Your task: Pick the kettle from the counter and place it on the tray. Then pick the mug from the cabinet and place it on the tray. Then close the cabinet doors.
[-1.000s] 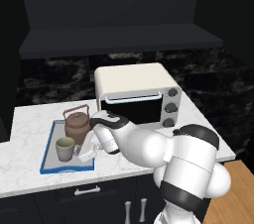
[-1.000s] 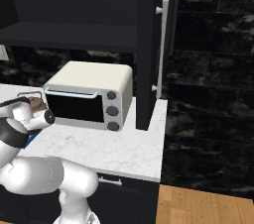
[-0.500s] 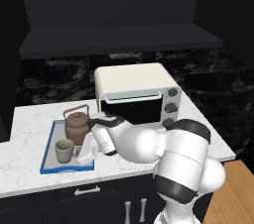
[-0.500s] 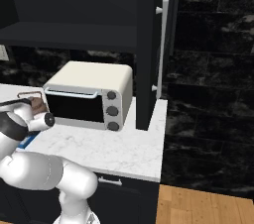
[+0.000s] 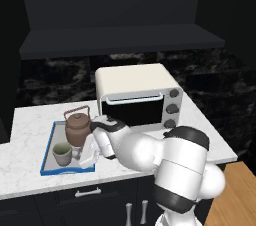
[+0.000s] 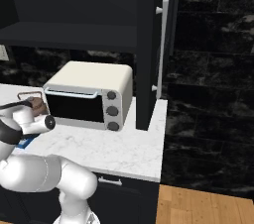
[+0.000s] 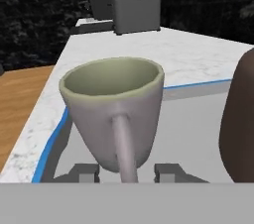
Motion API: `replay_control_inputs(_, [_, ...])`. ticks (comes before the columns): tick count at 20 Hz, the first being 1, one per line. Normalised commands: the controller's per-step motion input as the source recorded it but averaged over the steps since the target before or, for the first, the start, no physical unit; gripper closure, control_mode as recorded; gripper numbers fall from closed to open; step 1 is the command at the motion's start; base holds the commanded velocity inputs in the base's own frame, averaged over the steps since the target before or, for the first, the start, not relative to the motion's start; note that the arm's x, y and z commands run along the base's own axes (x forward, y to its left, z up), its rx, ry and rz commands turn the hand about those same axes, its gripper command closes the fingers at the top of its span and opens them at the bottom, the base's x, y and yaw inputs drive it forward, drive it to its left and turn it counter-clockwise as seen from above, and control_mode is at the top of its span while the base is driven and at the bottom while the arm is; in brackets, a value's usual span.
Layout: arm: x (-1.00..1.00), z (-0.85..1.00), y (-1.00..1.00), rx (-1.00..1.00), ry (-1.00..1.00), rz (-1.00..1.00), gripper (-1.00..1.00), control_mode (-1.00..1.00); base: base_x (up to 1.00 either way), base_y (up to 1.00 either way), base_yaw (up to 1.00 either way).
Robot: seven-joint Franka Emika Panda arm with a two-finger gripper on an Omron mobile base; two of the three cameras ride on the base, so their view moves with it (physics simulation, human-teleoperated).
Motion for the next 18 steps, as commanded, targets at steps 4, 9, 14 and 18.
replay_control_inputs(4, [-0.01,0.31,0.00,-0.02,0.00,0.00,-1.00,-1.00,0.00,0.00,0.00])
replay_control_inputs(9, [-0.26,0.74,-0.04,-0.04,0.04,-0.01,-1.00,-1.00,0.00,0.00,0.00])
replay_control_inputs(14, [-0.47,0.90,-0.19,-0.25,0.24,-0.26,-1.00,-1.00,0.00,0.00,0.00])
replay_control_inputs(18, [-0.16,0.71,-0.16,-0.34,0.36,-0.49,-1.00,-1.00,0.00,0.00,0.00])
